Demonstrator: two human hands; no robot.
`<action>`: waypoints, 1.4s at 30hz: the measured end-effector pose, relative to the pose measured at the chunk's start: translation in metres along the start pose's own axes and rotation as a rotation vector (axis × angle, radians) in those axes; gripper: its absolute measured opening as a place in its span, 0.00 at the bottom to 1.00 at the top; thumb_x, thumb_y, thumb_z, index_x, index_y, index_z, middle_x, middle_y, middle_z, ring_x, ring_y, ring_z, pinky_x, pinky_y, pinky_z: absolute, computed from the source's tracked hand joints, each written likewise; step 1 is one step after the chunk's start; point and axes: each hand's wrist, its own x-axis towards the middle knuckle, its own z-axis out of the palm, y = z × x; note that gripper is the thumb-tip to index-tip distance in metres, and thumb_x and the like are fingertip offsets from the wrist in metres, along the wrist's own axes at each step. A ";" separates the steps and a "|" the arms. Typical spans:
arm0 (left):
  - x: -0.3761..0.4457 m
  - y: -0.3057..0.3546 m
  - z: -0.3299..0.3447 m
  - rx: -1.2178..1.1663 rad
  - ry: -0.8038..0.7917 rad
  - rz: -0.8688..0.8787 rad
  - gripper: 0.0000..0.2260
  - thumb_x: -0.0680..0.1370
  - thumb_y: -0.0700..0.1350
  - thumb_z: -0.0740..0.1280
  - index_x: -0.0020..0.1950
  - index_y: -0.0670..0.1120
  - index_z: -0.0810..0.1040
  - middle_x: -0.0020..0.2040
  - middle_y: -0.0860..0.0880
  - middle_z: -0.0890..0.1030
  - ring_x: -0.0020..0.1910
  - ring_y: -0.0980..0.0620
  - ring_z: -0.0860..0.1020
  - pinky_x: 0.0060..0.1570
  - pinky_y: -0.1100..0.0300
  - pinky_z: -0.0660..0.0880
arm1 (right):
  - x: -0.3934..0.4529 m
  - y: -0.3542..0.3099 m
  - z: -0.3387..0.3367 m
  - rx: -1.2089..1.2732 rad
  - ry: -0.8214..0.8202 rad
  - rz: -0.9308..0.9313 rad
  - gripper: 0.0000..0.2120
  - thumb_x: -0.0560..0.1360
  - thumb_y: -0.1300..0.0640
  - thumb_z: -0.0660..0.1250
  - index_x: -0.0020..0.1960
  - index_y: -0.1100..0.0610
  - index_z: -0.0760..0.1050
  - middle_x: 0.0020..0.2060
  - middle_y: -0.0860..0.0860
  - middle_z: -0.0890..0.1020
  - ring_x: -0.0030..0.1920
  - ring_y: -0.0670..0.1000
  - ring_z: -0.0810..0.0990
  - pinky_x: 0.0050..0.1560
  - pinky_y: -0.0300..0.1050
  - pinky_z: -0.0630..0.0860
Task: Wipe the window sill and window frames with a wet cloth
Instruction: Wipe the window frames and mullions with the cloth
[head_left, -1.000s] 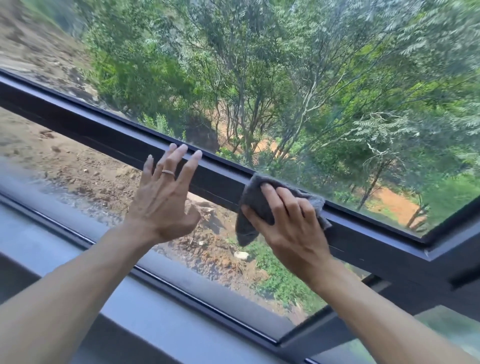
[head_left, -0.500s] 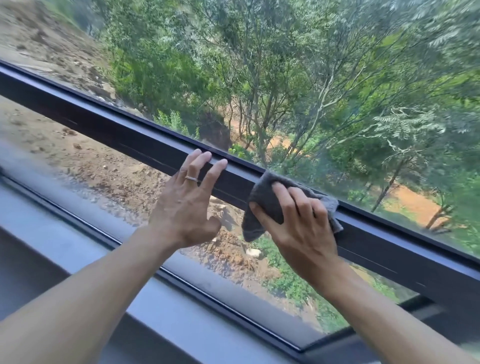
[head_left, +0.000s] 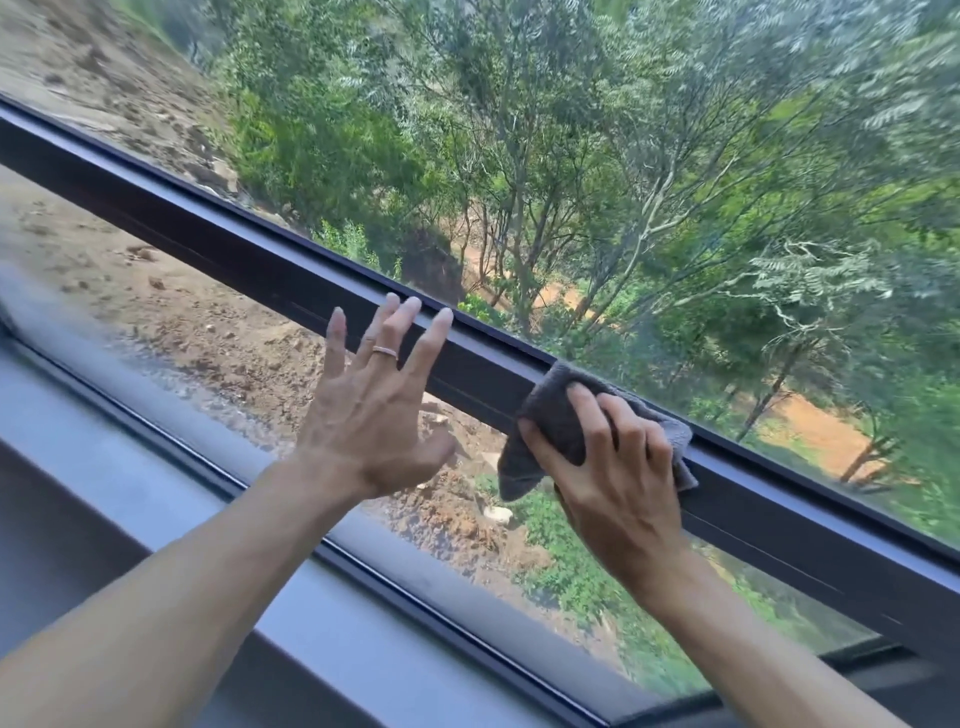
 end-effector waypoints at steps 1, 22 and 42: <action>0.005 -0.013 -0.004 0.014 -0.029 -0.021 0.46 0.66 0.63 0.58 0.80 0.50 0.44 0.79 0.44 0.50 0.79 0.44 0.46 0.73 0.37 0.37 | -0.001 0.000 0.000 -0.012 0.002 0.013 0.22 0.76 0.56 0.70 0.69 0.45 0.75 0.65 0.60 0.68 0.62 0.62 0.69 0.55 0.57 0.64; 0.021 -0.066 0.000 -0.120 -0.190 0.047 0.42 0.71 0.55 0.62 0.79 0.52 0.40 0.77 0.48 0.44 0.78 0.48 0.38 0.76 0.41 0.45 | 0.116 -0.095 0.050 -0.018 0.057 0.096 0.18 0.82 0.55 0.59 0.71 0.43 0.72 0.64 0.59 0.69 0.61 0.60 0.70 0.56 0.56 0.66; 0.043 -0.184 -0.019 -0.025 -0.284 0.025 0.47 0.71 0.49 0.70 0.75 0.65 0.37 0.76 0.56 0.40 0.77 0.53 0.35 0.76 0.40 0.47 | 0.152 -0.123 0.052 0.037 -0.018 0.031 0.22 0.76 0.58 0.61 0.69 0.47 0.75 0.66 0.60 0.67 0.64 0.61 0.67 0.59 0.57 0.64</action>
